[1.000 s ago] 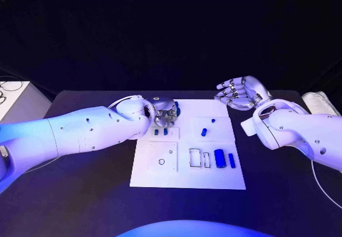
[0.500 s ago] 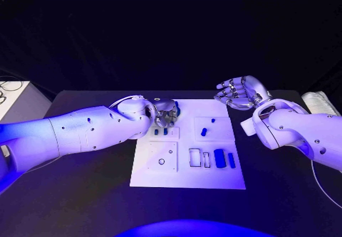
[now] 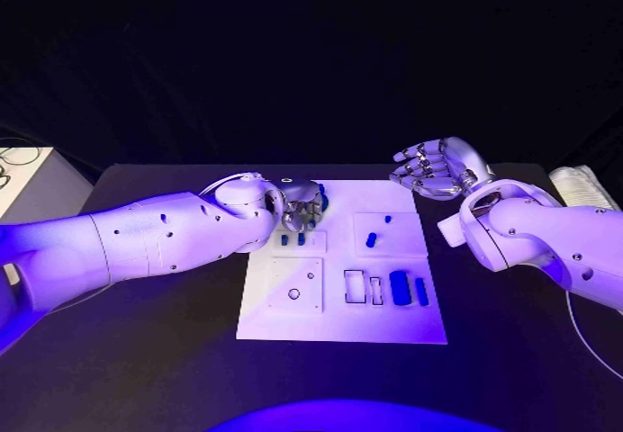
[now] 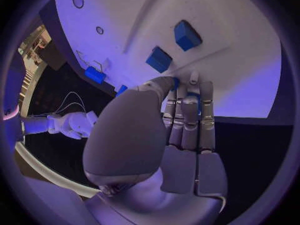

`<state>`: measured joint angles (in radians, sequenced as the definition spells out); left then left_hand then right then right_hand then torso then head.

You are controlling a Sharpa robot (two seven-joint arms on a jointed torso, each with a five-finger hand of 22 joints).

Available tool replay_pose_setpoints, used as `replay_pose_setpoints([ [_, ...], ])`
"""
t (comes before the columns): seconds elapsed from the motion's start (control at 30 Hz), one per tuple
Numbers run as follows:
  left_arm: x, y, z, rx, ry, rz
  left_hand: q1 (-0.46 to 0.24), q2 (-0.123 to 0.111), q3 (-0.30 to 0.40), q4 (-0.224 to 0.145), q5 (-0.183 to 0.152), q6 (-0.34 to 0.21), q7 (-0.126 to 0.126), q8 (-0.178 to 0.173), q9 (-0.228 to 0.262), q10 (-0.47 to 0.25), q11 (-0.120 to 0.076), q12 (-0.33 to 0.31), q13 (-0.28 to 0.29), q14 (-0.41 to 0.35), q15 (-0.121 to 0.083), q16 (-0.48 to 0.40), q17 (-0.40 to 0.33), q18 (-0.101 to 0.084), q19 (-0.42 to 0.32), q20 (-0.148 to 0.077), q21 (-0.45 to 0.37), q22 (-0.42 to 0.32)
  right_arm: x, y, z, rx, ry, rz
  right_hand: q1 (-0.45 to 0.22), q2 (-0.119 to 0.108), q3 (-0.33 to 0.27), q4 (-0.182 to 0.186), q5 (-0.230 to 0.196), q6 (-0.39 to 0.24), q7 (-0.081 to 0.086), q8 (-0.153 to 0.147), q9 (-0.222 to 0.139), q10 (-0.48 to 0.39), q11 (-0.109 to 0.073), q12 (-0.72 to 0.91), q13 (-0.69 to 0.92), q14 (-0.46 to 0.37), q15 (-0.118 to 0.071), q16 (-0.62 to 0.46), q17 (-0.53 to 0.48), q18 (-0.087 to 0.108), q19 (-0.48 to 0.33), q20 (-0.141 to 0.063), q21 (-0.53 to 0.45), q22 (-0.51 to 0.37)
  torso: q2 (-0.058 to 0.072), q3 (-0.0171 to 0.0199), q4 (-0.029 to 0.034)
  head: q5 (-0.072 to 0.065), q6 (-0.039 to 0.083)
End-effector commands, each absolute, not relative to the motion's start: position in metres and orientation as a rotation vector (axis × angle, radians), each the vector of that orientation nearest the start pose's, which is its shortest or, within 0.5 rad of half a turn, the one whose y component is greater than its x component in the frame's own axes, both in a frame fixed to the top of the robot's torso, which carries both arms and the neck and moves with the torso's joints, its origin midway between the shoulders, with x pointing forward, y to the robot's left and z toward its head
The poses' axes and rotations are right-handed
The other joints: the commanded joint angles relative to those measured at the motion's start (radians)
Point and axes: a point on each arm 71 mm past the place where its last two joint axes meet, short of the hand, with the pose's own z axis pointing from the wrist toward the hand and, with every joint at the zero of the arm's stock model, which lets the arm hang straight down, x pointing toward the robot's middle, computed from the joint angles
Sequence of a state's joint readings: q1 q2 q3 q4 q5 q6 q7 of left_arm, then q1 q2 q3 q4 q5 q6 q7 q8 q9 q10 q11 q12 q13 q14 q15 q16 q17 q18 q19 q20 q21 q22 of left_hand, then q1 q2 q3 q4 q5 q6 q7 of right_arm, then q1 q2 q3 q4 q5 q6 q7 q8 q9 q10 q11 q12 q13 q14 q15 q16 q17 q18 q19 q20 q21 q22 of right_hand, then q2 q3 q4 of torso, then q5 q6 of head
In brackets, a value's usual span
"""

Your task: Assemble the parts on the task board

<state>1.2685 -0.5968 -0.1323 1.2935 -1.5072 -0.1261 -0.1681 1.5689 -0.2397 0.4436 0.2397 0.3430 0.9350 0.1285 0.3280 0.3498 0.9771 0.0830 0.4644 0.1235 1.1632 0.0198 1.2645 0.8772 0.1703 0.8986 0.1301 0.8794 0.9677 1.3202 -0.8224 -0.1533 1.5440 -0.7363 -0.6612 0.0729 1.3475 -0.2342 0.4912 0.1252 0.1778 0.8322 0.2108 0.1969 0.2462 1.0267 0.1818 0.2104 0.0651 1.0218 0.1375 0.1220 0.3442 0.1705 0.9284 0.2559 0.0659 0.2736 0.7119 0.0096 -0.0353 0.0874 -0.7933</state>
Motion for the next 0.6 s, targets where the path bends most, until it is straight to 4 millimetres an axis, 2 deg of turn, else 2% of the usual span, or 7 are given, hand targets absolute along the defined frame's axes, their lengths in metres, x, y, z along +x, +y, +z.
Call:
replay_pose_setpoints([
  [0.03,0.5211,0.1390,-0.2101,0.353,1.865,-0.502,0.007,0.000,0.005,-0.003,-0.004,0.006,-0.002,-0.008,0.000,0.007,0.001,-0.006,-0.002,0.007,0.000,0.004,0.001,0.012,-0.004,-0.005,0.005,0.004,0.4938,-0.2015,-0.1534,0.473,1.457,0.967,-0.007,0.006,0.001,-0.005,0.005,0.008,0.037,-0.003,-0.001,-0.002,0.001,-0.004,-0.001,-0.001,0.005,-0.003,-0.001,0.013,-0.008,0.000,-0.001,-0.001,-0.001,0.0004,-0.0010,-0.001,-0.001],
  [0.3,0.5207,0.1395,-0.2144,0.360,1.865,-0.498,0.004,-0.003,0.010,-0.009,-0.010,0.005,-0.002,-0.014,-0.001,0.016,0.001,-0.015,-0.005,0.012,0.001,0.011,0.005,0.012,-0.007,-0.005,0.012,0.011,0.4937,-0.2013,-0.1534,0.473,1.458,0.968,-0.008,0.006,0.001,-0.005,0.005,0.008,0.037,-0.003,-0.001,-0.002,0.001,-0.004,-0.001,0.000,0.005,-0.004,-0.002,0.013,-0.008,0.000,-0.001,-0.002,0.000,0.0004,-0.0005,-0.003,-0.002],
  [0.6,0.5199,0.1410,-0.2113,0.350,1.808,-0.538,0.006,0.006,0.034,-0.043,-0.011,0.035,0.003,-0.015,0.004,0.073,-0.005,-0.034,-0.006,0.065,-0.005,0.058,0.059,0.010,0.005,-0.010,0.053,0.047,0.4934,-0.2009,-0.1533,0.472,1.458,0.970,-0.008,0.006,0.001,-0.005,0.005,0.008,0.037,-0.003,-0.001,-0.002,0.001,-0.004,-0.001,0.000,0.005,-0.004,-0.002,0.013,-0.008,0.000,-0.001,-0.002,-0.001,-0.0005,0.0003,-0.003,-0.001],
])
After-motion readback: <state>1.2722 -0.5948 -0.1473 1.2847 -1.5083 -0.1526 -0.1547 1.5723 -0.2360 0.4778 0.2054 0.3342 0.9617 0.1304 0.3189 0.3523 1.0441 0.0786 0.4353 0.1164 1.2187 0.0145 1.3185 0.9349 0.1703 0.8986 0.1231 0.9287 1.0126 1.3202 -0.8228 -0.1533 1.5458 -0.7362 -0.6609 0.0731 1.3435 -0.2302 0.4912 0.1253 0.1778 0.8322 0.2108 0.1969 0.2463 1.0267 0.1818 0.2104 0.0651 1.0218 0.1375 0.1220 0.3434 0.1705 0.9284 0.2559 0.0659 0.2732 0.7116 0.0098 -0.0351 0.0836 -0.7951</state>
